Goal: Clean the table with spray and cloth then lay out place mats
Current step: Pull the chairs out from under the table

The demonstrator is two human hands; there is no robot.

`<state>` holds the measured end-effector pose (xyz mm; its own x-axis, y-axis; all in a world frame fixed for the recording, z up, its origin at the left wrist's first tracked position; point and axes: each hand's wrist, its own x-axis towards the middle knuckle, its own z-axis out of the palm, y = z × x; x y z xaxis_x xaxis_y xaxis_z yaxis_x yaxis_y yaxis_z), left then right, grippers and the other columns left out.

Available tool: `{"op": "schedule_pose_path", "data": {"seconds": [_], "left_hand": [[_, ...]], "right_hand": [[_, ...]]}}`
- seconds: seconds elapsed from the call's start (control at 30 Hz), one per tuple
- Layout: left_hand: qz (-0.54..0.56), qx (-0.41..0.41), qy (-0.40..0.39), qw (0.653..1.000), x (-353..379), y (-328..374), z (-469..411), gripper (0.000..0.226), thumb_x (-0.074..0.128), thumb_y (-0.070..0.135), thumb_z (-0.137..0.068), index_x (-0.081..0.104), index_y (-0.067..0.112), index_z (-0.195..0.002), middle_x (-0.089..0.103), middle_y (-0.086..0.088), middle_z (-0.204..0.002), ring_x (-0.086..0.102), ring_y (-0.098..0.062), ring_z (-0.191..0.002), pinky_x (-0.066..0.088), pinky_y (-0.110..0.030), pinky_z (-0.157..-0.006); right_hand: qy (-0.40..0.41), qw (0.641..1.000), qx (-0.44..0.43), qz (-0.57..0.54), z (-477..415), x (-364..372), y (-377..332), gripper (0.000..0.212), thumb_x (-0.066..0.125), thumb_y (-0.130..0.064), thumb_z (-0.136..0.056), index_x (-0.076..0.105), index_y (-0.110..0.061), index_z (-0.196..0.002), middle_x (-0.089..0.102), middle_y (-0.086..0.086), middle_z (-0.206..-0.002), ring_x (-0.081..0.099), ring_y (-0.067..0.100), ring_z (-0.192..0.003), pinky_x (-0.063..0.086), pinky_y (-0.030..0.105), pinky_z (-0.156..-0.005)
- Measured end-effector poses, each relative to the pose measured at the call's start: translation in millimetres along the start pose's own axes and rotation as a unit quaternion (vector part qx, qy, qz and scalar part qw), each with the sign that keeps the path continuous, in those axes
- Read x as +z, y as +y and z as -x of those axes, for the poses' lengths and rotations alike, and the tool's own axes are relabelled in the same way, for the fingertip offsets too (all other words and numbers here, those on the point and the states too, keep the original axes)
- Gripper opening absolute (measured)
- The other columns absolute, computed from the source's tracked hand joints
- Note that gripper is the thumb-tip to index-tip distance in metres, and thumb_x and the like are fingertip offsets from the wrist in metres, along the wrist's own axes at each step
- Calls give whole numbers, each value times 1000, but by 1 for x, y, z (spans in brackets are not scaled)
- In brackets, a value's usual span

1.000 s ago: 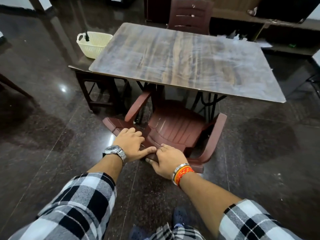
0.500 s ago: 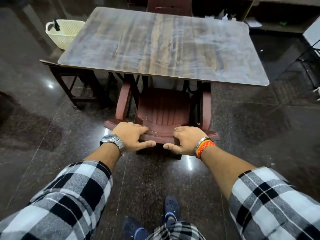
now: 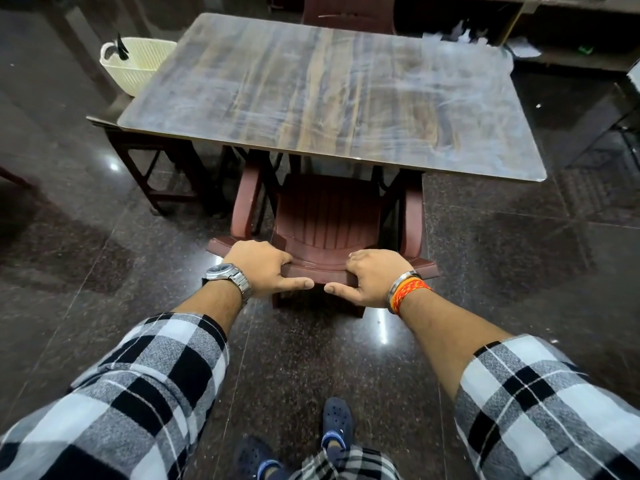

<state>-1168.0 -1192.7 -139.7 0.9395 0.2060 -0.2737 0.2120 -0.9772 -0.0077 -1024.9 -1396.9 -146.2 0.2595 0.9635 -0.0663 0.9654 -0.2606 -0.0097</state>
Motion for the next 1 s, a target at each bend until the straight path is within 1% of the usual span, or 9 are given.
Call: {"op": "schedule_pose_path", "data": {"seconds": [0.07,0.2,0.3,0.53,0.63,0.73,0.77,0.87,1.0], "left_hand": [[5,0,3,1000,-3,2,-4,113,4,102,-58,70,35,-120,69,6,-84,70,-22,-85,41,-30,-58],[11,4,11,1000,-7,0,-12,117,2,100,-58,67,35,-129,76,4,-98,71,-22,-93,41,-30,-60],[15,7,15,1000,-6,-9,-16,132,-8,104,-50,63,36,-138,77,3,-105,71,-22,-98,40,-31,-61],[10,-3,20,1000,-6,-19,-17,145,-20,105,-39,64,37,-136,75,5,-94,69,-21,-88,35,-29,-54],[7,-14,15,1000,-9,-22,-17,142,-18,105,-41,65,37,-135,72,6,-88,67,-20,-84,37,-29,-55],[7,-27,4,1000,-13,-23,-16,144,-19,105,-40,66,37,-134,55,11,-71,56,-18,-73,37,-28,-54],[5,-27,4,1000,-12,-21,-15,144,-20,105,-40,66,37,-133,54,12,-70,57,-18,-73,36,-28,-54],[1,-21,13,1000,-4,-18,-14,142,-19,104,-42,67,36,-132,72,8,-87,69,-19,-86,37,-28,-56],[-3,-28,10,1000,-9,-23,-18,131,-9,104,-51,66,36,-134,73,6,-92,70,-19,-92,37,-28,-56]], "right_hand": [[6,1000,1,6,-3,1,6,80,12,-85,-78,58,-20,-71,64,-2,-82,62,19,-83,52,33,-64],[13,1000,-2,12,-11,1,13,74,15,-84,-79,53,-22,-68,62,-3,-79,61,19,-80,47,30,-58],[17,1000,-4,14,-17,1,10,75,15,-84,-80,53,-21,-68,61,-3,-77,61,19,-79,48,31,-57],[17,1000,-8,16,-29,1,7,78,13,-84,-80,56,-20,-69,61,-3,-76,60,19,-77,51,34,-59],[17,1000,-6,10,-33,0,5,77,13,-84,-80,55,-21,-68,60,-3,-75,60,19,-76,51,34,-59],[14,1000,-5,16,-37,-1,4,79,12,-84,-79,56,-20,-68,60,-3,-74,60,19,-76,51,34,-59],[11,1000,-2,18,-35,0,4,80,12,-84,-79,57,-20,-68,60,-3,-75,60,19,-76,51,33,-59],[8,1000,5,21,-30,2,5,81,11,-85,-78,59,-20,-69,61,-4,-76,60,18,-76,51,32,-59],[9,1000,17,15,-36,1,4,82,12,-86,-78,59,-20,-68,61,-4,-74,60,18,-75,52,34,-59]]}}
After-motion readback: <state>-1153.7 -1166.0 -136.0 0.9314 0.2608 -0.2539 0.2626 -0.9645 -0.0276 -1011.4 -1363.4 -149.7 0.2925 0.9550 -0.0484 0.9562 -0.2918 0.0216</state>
